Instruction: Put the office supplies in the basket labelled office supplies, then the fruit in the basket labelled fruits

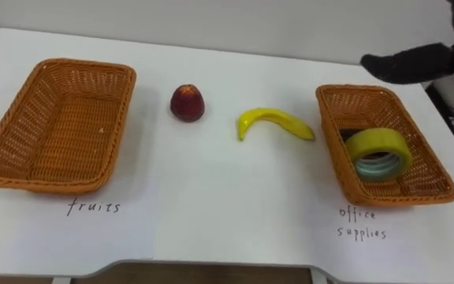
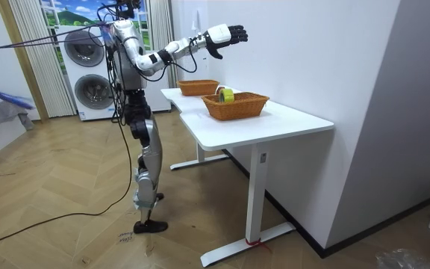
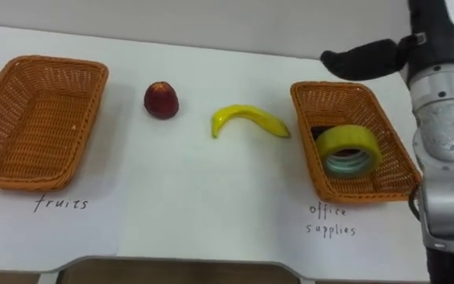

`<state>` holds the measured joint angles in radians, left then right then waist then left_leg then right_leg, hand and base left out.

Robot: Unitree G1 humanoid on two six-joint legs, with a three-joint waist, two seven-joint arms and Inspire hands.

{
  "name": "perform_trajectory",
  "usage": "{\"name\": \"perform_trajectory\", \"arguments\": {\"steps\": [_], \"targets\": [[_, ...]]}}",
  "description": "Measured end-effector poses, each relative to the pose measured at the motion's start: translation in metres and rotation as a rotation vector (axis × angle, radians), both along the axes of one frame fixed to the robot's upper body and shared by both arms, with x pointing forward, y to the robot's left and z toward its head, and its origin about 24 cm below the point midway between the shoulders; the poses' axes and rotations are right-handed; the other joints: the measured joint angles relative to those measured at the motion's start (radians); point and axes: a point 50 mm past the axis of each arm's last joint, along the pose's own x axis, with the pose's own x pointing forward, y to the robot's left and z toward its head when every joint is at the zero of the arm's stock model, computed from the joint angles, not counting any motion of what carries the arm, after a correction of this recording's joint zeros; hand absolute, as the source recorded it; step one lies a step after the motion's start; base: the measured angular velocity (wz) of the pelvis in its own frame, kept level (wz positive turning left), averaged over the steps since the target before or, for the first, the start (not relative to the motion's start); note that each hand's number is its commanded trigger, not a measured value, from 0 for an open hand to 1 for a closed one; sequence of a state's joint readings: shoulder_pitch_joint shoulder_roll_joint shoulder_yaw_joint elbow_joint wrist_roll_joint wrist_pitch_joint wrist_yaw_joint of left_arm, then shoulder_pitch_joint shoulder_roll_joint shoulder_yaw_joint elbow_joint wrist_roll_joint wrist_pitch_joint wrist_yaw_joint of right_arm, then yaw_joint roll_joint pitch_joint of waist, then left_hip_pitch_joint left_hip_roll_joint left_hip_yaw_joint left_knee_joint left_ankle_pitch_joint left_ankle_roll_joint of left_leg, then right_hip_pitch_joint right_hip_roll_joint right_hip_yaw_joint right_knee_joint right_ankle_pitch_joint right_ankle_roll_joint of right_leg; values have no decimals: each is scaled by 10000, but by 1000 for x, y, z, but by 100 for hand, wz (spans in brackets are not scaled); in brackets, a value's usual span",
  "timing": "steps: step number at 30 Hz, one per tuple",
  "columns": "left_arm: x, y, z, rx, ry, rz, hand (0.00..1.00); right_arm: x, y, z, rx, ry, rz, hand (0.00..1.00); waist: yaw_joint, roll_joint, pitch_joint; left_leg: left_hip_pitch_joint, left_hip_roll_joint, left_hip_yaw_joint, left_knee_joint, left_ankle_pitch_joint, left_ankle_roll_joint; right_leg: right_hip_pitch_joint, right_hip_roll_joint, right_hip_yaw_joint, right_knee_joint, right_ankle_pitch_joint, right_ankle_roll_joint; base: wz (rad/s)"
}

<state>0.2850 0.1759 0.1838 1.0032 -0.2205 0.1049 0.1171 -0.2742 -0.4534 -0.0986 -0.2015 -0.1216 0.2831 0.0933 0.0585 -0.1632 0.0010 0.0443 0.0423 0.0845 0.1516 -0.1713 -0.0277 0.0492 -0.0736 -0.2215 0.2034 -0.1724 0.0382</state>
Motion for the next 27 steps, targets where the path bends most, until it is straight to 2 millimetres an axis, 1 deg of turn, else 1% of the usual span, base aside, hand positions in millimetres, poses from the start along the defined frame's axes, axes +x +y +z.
{"name": "perform_trajectory", "arguments": {"steps": [2, 3, 5, 7, 9, 10, 12, 15, 19, 20, 21, 22, 25, 27], "targets": [[4, 3, 1, 59, -42, -133, 0, 1, 1, -2, -67, 269, 246, 0, 98, -119, -7, -42, -2, -84, 6, 0, 0, 3, -5, -102, -5, 0, 0, 13], [4, 4, 1, 88, 0, -257, 0, 1, 2, -2, -112, 394, 443, 0, 253, -143, 6, -69, -2, -138, 5, 0, 0, 3, -6, -178, -18, 0, 0, 13], [5, 6, 2, 107, -19, -319, 0, 2, 3, -1, -156, 527, 711, 0, 330, -197, 20, -99, -2, -222, 5, 0, 0, 4, -10, -301, -18, 0, 0, 13], [6, 6, 2, 71, -65, -296, 0, 7, 5, 2, -194, 642, 955, 0, 383, -222, 11, -135, -11, -310, 12, 0, 0, 4, -13, -329, -25, 0, 0, 11], [6, 5, 1, -17, -90, -314, 0, 12, 4, 3, -249, 808, 1084, 0, 602, -223, 14, -140, -12, -326, 14, 1, -1, 22, -12, -337, -38, 0, 0, 2], [6, 5, 1, -79, -91, -329, 0, 15, 5, 3, -267, 888, 1112, 0, 623, -214, 21, -138, -12, -332, 17, 1, -1, 32, -12, -350, -38, 0, 0, 0], [7, 4, 1, -218, -120, -374, 0, 29, 9, -2, -413, 1500, 1342, 0, 729, -215, 37, -144, -13, -336, 32, 3, -2, 40, -13, -354, -39, 0, 0, 0], [9, 3, 1, -317, -149, -397, 0, 40, 17, -10, -563, 2213, 1730, 0, 857, -208, 47, -181, -17, -382, 46, 4, -3, 43, -13, -400, -69, 0, 1, 3], [12, 3, 1, -400, -210, -457, 0, 43, 23, -15, -848, 2689, 2154, 0, 896, -220, 48, -314, -32, -546, 117, 6, -7, 45, -13, -557, -178, 0, 1, 13], [14, 3, 1, -429, -252, -490, 0, 43, 23, -16, -969, 2815, 2191, 0, 937, -214, 52, -350, -34, -609, 141, 10, -13, 32, -10, -559, -179, 0, 1, 9], [15, 2, 1, -479, -280, -540, 0, 44, 23, -18, -1044, 2951, 2214, 0, 1061, -205, 60, -348, -34, -610, 143, 10, -14, 28, -6, -561, -184, 0, 1, 6], [16, 2, 1, -498, -292, -573, 0, 44, 22, -19, -1053, 3031, 2217, 0, 1088, -197, 66, -348, -33, -612, 147, 10, -14, 30, -5, -569, -186, 0, 0, 0], [18, 2, 1, -595, -341, -741, 0, 45, 20, -27, -1338, 3577, 2259, 0, 1137, -212, 87, -364, -36, -652, 160, 11, -14, 36, -12, -642, -183, 0, 1, 4], [18, 4, 2, -566, -311, -932, 0, 47, 20, -36, -1650, 4110, 2336, 0, 1139, -258, 107, -392, -41, -704, 173, 12, -17, 33, -18, -719, -182, 0, 1, 5]]}}
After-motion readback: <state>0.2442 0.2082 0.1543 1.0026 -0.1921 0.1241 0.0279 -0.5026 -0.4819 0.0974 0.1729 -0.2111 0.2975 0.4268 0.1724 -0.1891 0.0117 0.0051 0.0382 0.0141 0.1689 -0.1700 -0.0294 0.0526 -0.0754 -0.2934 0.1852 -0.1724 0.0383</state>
